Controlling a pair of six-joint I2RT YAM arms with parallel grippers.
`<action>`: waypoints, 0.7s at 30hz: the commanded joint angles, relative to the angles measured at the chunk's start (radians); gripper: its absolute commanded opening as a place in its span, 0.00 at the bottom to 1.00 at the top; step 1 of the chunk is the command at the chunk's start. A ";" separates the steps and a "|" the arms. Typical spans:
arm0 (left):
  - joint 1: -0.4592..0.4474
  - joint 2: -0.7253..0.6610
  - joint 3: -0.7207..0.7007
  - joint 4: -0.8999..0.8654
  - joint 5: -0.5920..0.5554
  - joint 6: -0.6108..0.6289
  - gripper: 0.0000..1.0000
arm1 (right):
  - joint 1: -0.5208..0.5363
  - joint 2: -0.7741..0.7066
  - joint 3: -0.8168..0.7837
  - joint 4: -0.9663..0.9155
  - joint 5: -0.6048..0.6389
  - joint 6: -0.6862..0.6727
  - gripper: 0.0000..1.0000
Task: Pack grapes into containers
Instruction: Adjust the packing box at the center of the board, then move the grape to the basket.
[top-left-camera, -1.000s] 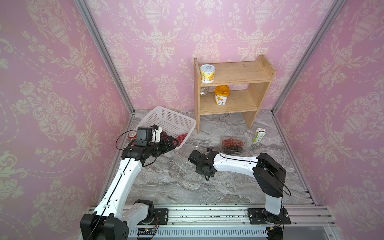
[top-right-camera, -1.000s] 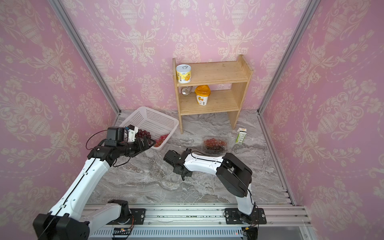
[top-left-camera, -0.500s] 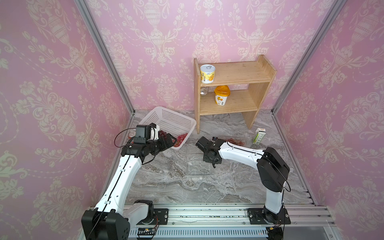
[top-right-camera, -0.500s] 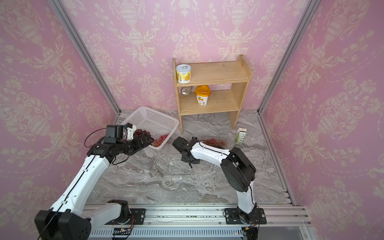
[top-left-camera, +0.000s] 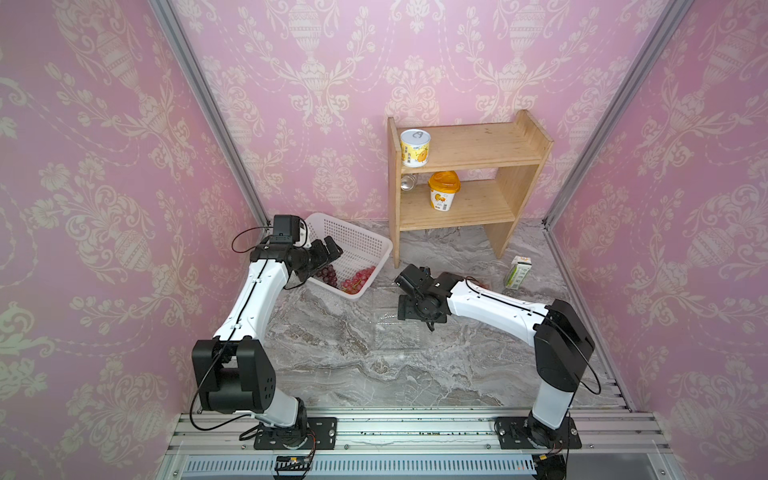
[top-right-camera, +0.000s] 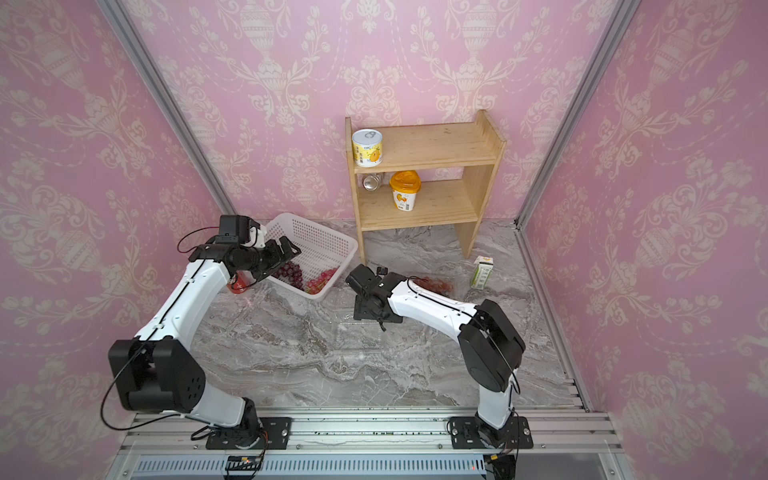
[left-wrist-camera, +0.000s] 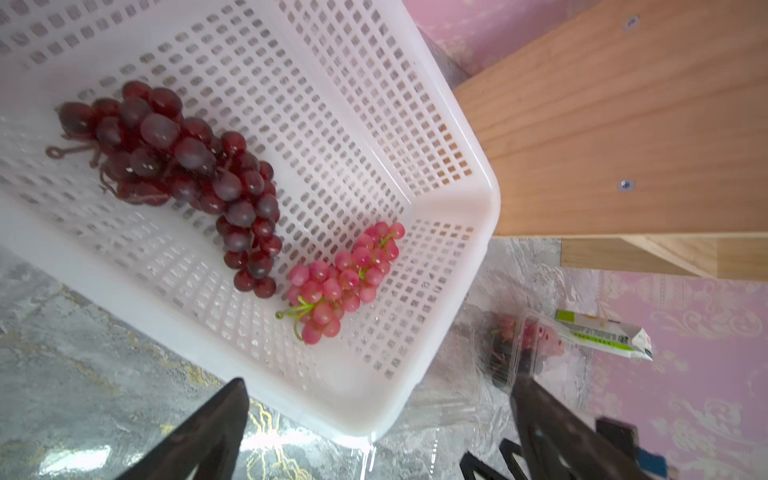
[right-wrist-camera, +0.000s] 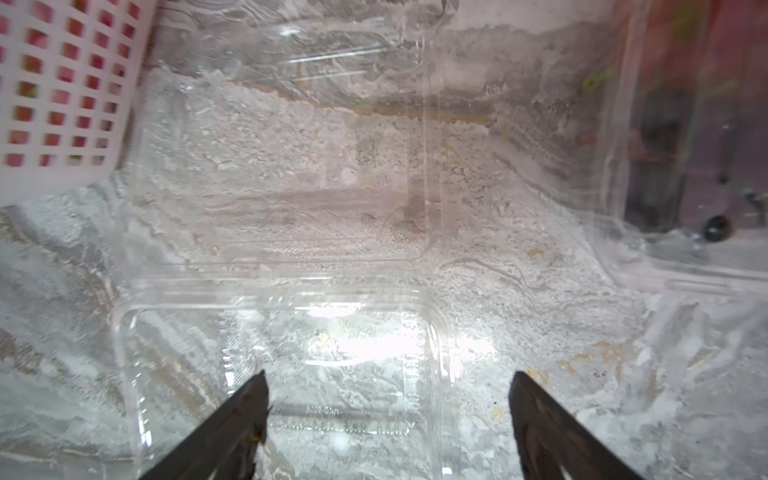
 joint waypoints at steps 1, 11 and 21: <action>0.039 0.098 0.090 -0.023 -0.008 -0.016 0.99 | -0.006 -0.049 0.068 -0.057 0.015 -0.120 1.00; 0.014 0.349 0.371 -0.159 0.017 0.037 0.99 | -0.029 0.051 0.352 -0.106 -0.040 -0.421 1.00; 0.064 0.499 0.485 -0.276 -0.026 0.040 0.99 | -0.063 0.062 0.377 -0.056 -0.094 -0.420 1.00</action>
